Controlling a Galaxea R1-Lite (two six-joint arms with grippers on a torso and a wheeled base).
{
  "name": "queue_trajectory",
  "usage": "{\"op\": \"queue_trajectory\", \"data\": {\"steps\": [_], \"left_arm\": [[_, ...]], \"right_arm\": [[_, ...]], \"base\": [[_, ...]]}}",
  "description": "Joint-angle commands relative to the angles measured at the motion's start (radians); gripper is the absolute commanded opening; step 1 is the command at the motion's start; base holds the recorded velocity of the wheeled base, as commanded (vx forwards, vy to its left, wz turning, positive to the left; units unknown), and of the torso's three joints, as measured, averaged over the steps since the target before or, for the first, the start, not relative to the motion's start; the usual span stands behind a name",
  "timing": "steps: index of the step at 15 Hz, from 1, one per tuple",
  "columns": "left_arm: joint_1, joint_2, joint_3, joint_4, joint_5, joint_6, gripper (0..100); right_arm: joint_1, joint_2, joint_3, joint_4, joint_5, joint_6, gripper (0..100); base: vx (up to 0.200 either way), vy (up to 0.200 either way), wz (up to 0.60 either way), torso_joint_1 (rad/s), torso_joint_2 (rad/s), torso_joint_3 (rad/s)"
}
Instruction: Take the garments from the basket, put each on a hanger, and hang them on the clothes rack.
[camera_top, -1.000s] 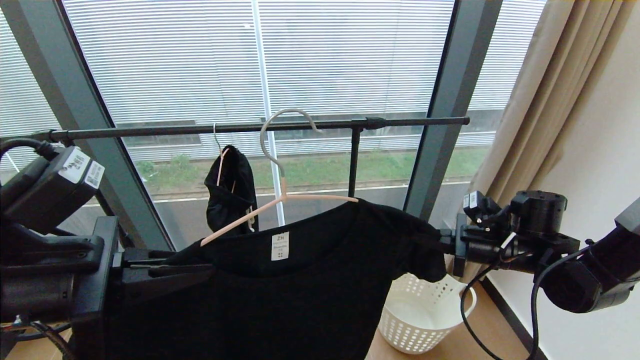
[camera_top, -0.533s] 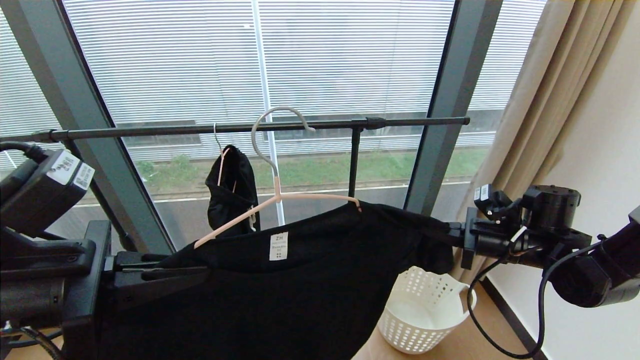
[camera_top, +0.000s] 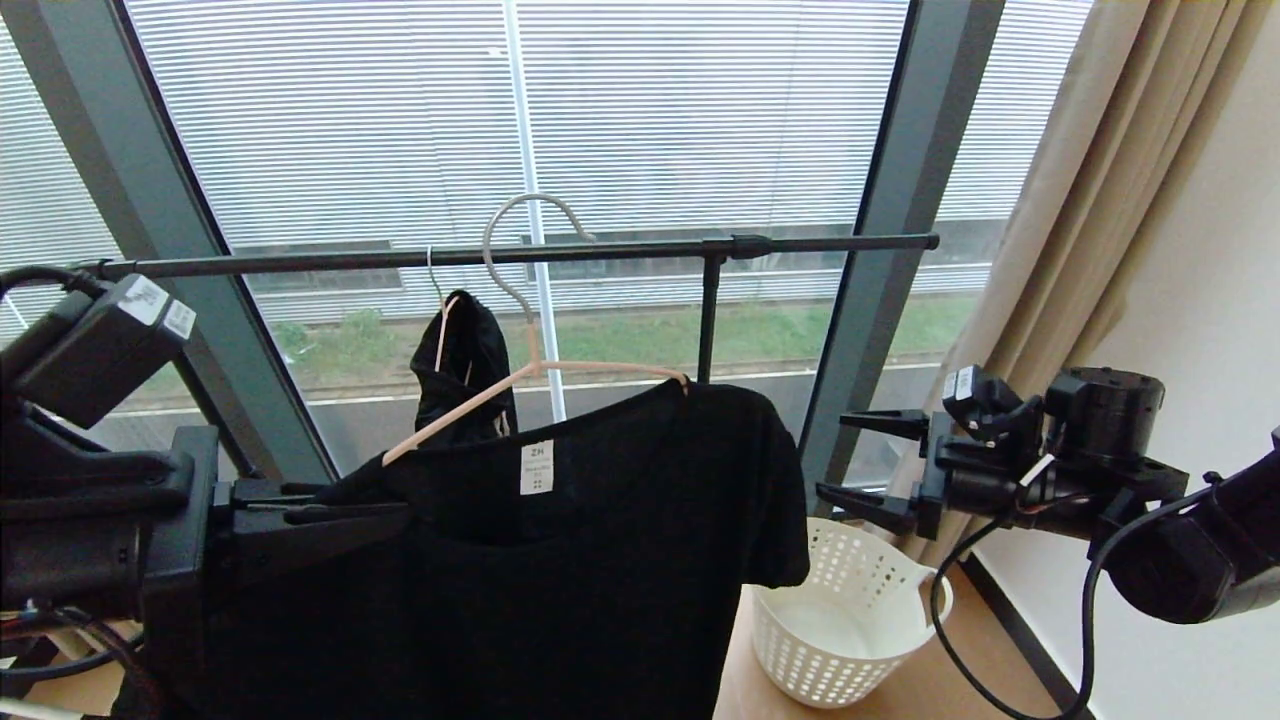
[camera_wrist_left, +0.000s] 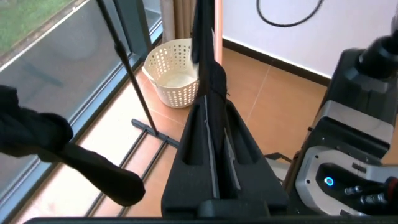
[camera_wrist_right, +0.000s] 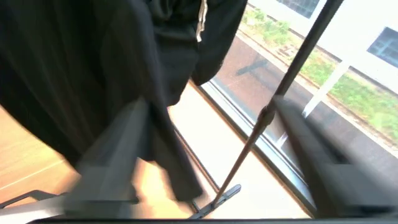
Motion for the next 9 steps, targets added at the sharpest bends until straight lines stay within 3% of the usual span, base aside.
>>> {"op": "queue_trajectory", "data": {"steps": [1, 2, 6, 9], "left_arm": [[0.004, 0.047, -0.028, 0.000, 0.008, -0.032, 0], [0.004, 0.085, -0.057, 0.000, 0.045, -0.074, 0], [-0.010, 0.194, -0.137, 0.000, 0.134, -0.132, 0], [-0.056, 0.287, -0.214, 0.000, 0.258, -0.229, 0]], "right_arm": [[0.027, -0.008, -0.010, -0.005, -0.069, 0.001, 100], [0.061, -0.011, -0.021, -0.005, -0.152, 0.027, 100], [0.100, -0.027, -0.058, -0.005, -0.262, 0.158, 100], [0.102, -0.025, -0.068, -0.004, -0.276, 0.172, 100]], "base": [[0.000, 0.000, 0.00, 0.000, 0.00, 0.000], [0.000, 0.000, 0.00, 0.000, 0.00, 0.000], [0.000, 0.000, 0.00, 0.000, 0.00, 0.000], [0.000, 0.000, 0.00, 0.000, 0.00, 0.000]]}}
